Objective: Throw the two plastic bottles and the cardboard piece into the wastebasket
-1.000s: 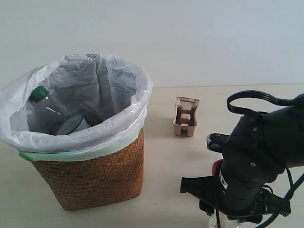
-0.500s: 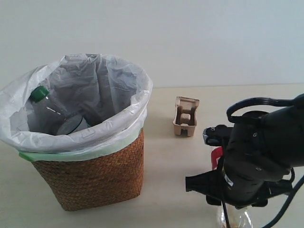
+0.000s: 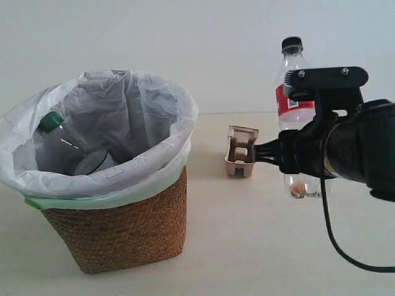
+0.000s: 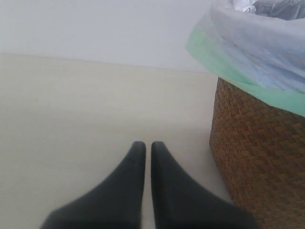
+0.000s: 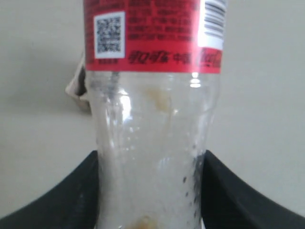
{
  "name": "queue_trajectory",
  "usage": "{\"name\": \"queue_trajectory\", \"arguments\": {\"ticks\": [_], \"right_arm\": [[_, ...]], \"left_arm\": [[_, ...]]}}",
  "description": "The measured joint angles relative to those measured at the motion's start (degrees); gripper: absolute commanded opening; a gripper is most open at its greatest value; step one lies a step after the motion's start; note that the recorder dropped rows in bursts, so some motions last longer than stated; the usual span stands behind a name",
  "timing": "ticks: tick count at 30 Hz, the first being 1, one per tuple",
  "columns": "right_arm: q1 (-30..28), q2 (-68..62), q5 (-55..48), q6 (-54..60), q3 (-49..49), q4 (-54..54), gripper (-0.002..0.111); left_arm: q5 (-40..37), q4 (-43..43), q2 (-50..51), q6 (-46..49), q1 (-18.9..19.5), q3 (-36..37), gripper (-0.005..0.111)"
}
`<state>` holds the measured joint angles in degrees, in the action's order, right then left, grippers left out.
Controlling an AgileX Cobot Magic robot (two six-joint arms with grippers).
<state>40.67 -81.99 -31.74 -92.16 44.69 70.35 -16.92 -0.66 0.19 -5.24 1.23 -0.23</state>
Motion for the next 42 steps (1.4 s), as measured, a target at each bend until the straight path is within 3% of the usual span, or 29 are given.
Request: {"name": "queue_trajectory", "arguments": {"ticks": [5,8,23,42], "right_arm": [[0.00,0.92,-0.90,-17.38,-3.91,20.85,0.000],[0.00,0.92,-2.15,-24.61,-6.02,26.42,0.000],[0.00,3.70,-9.71,-26.91,-6.41,29.10,0.000],[0.00,13.91,-2.53,-19.62,-4.21,29.10,0.000]], "left_arm": [[0.00,0.00,0.00,0.00,0.00,0.00,0.004],[0.00,0.00,0.00,0.00,0.00,0.00,0.004],[0.00,0.00,0.00,0.00,0.00,0.00,0.004],[0.00,0.00,0.00,0.00,0.00,0.00,0.004]]}}
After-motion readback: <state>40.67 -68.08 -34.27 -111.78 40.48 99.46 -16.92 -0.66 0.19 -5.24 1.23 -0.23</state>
